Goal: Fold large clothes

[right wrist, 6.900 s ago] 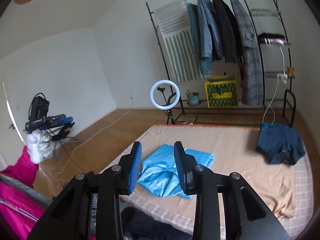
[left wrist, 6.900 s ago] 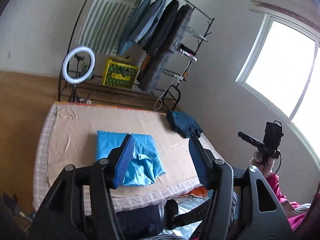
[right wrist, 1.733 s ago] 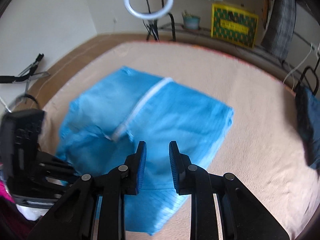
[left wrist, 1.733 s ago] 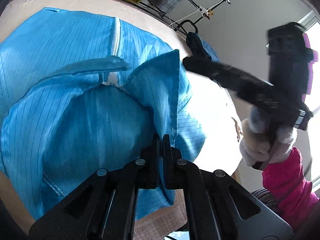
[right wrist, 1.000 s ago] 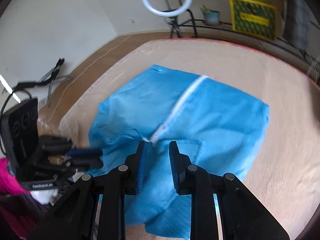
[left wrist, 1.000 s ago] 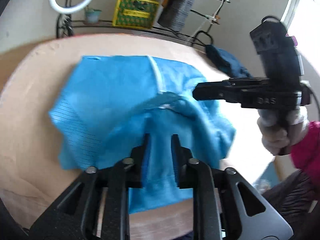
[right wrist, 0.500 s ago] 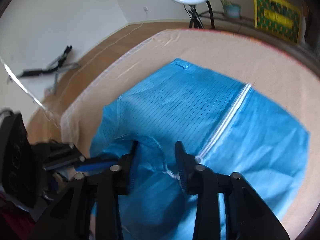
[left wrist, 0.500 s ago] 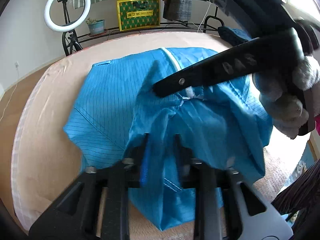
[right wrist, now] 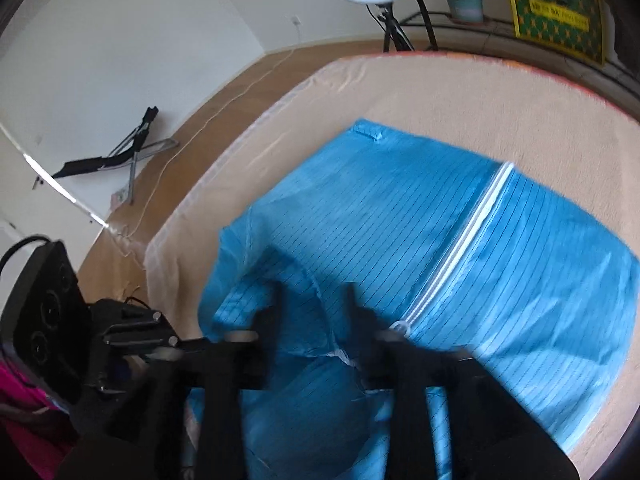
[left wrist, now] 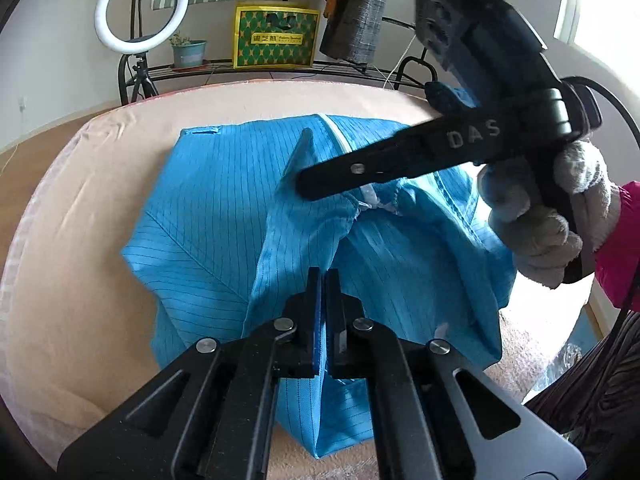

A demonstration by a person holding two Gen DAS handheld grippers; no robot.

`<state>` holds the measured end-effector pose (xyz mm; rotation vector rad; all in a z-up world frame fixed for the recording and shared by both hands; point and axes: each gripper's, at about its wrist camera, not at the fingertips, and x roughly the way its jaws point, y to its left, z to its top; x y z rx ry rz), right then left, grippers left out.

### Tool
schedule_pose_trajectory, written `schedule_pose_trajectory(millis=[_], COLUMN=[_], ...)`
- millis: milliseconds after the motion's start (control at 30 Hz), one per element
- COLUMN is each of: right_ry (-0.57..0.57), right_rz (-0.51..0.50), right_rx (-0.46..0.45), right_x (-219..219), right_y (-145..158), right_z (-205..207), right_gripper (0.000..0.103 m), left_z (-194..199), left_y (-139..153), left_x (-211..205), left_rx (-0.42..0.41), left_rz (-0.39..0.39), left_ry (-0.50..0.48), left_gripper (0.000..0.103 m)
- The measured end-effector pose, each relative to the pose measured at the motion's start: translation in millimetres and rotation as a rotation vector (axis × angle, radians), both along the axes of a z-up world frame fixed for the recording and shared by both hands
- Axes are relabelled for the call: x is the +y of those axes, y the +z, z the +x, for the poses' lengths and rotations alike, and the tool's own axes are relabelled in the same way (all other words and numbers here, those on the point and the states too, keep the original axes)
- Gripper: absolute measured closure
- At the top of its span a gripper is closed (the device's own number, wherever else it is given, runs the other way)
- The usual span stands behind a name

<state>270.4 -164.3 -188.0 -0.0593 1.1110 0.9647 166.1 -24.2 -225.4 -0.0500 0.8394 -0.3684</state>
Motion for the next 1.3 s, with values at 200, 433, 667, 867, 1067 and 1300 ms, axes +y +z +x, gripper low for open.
schedule_pose_trajectory(millis=[200, 433, 667, 867, 1067, 1300], right_ry=[-0.001, -0.070, -0.179, -0.232, -0.204, -0.246], right_rz=[-0.010, -0.087, -0.086, -0.118, -0.212, -0.148], right_rx=[0.039, 0.016, -0.059, -0.153, -0.059, -0.019], right_x=[9, -2, -40, -76, -77, -111], right_y=[-6, -9, 20, 39, -7, 0], right_z=[2, 3, -12, -52, -74, -93], right_gripper=[0.102, 0.102, 0.095, 0.095, 0.094, 0.093], left_z=[-6, -12, -8, 16, 37, 31], left_y=[1, 2, 32, 21, -28, 1], left_x=[-2, -3, 44, 66, 62, 80], left_rx=[-0.015, -0.006, 0.020, 0.090, 0.239, 0.213], left_rz=[0.006, -0.010, -0.144, -0.195, -0.101, -0.159], left_ry=[-0.021, -0.069, 0.022, 0.076, 0.091, 0.115], left_gripper=[0.103, 0.103, 0.103, 0.103, 0.103, 0.103])
